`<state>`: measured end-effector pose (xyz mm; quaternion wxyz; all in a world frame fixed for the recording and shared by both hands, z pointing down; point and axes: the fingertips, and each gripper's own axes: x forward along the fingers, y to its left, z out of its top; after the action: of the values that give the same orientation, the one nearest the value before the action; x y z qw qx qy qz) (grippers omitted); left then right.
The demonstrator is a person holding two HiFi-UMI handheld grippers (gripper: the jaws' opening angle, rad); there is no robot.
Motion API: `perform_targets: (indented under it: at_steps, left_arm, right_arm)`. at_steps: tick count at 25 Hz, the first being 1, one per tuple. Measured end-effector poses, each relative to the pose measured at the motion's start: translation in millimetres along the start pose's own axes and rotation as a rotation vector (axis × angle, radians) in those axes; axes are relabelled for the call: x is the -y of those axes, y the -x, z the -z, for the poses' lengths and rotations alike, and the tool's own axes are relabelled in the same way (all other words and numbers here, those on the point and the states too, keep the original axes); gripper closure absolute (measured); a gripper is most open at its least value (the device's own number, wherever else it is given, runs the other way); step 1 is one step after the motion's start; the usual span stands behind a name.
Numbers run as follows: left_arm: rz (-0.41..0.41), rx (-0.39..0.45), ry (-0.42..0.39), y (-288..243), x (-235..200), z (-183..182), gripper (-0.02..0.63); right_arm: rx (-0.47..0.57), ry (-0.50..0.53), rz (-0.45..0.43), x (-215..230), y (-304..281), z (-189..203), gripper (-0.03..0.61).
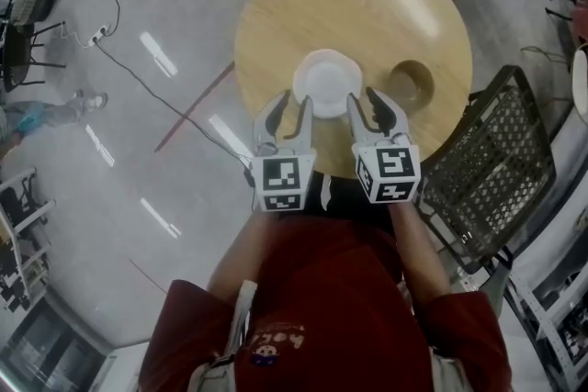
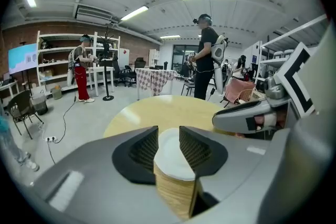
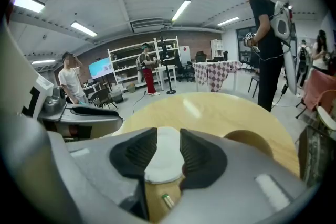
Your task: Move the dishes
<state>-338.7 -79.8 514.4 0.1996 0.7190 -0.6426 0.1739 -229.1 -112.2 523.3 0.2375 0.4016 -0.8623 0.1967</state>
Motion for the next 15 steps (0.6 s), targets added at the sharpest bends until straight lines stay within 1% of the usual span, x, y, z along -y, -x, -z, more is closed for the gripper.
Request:
perform_targets:
  at_steps: [7, 15]
  left_arm:
    - [0.029, -0.11, 0.023, -26.5, -14.6, 22.9, 0.43]
    - [0.06, -0.218, 0.039, -47.8, -17.0, 53.9, 0.42]
  right_arm:
    - [-0.108, -0.081, 0.023, 6.4, -29.4, 27.4, 0.412]
    - [-0.189, -0.137, 0.065, 17.9, -47.5, 56.4, 0.408]
